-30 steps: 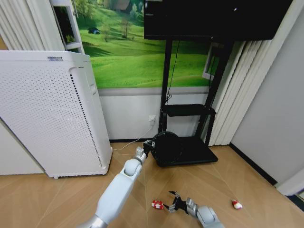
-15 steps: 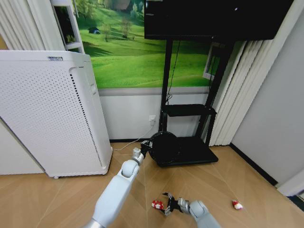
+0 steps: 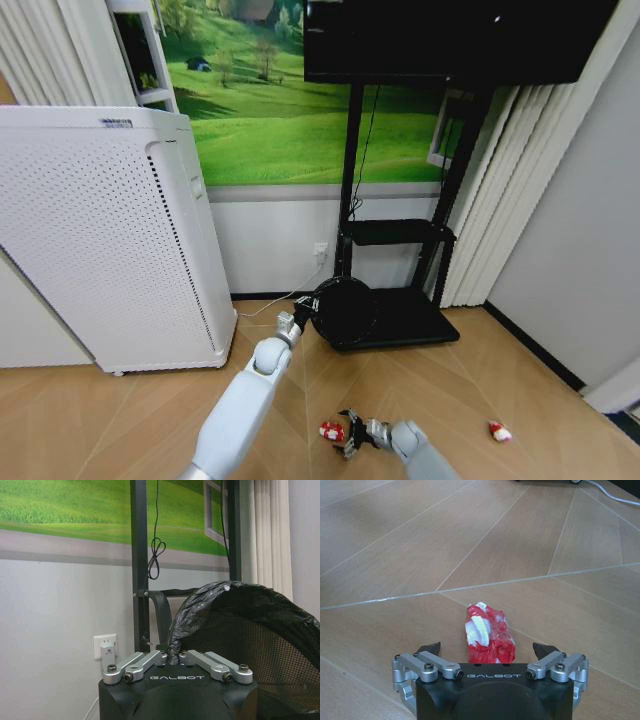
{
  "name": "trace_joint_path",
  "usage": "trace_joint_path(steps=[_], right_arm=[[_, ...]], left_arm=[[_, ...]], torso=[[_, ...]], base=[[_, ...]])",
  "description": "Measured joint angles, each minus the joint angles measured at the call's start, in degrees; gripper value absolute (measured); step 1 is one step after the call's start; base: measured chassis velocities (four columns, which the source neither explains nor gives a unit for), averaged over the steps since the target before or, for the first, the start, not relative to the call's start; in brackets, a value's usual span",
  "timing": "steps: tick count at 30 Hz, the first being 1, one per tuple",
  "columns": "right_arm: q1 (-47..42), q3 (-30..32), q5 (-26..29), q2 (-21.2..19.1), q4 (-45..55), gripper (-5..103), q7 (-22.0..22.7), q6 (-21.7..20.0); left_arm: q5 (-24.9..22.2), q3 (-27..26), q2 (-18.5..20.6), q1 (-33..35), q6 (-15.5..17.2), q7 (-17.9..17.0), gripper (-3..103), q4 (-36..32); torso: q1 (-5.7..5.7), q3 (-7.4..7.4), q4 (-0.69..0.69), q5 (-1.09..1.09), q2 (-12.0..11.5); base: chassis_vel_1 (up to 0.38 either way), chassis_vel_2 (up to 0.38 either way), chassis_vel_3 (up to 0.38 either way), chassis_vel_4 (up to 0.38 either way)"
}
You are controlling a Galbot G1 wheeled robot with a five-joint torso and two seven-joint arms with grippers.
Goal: Pick up the trash bin and place the garbage on the floor into it.
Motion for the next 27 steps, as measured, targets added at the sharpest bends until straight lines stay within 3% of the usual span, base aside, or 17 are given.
trace_joint_path(steps=[4,6,7,11,15,18,21,27], right_arm=[[0.2,0.1,0.0,0.1,-0.8,101,0.5,0.0],[0.4,0.4,0.0,0.2,-1.7,91,0.8,0.5],[0.4,0.6,0.2,0.2,-2.1,80,1.1,0.8],[0.3,1.0,0.2,0.3,-2.3,76,1.3,0.9],[-0.2,1.7,0.5,0.3,-2.4,54,1.6,1.2],[-0.2,1.9,0.7,0.2,-2.4,45,1.8,1.2],[-0.1,2.0,0.9,0.1,-2.5,38,2.0,1.3],[-0.1,2.2,1.4,0.0,-2.5,37,2.2,1.3]], left_arm=[[0.0,0.0,0.1,0.0,0.0,-0.1,4,-0.1],[0.0,0.1,0.2,0.0,0.0,-0.2,4,-0.1],[-0.1,0.1,0.1,0.0,0.1,-0.4,4,-0.2],[-0.1,0.3,0.1,-0.1,0.1,-0.5,4,-0.2],[-0.1,0.6,0.1,-0.2,0.3,-0.7,4,-0.3],[-0.1,0.6,0.0,-0.2,0.4,-0.8,4,-0.3],[0.0,0.7,-0.2,-0.2,0.4,-0.8,4,-0.2],[0.0,0.7,-0.3,-0.2,0.4,-0.8,4,0.0]], torso=[[0.00,0.00,0.00,0.00,0.0],[0.00,0.00,0.00,0.00,0.0],[0.00,0.00,0.00,0.00,0.0],[0.00,0.00,0.00,0.00,0.0],[0.00,0.00,0.00,0.00,0.0],[0.00,0.00,0.00,0.01,0.0],[0.00,0.00,0.00,0.01,0.0],[0.00,0.00,0.00,0.01,0.0]], base=[[0.000,0.000,0.000,0.000],[0.000,0.000,0.000,0.000],[0.000,0.000,0.000,0.000],[0.000,0.000,0.000,0.000],[0.000,0.000,0.000,0.000],[0.000,0.000,0.000,0.000],[0.000,0.000,0.000,0.000],[0.000,0.000,0.000,0.000]])
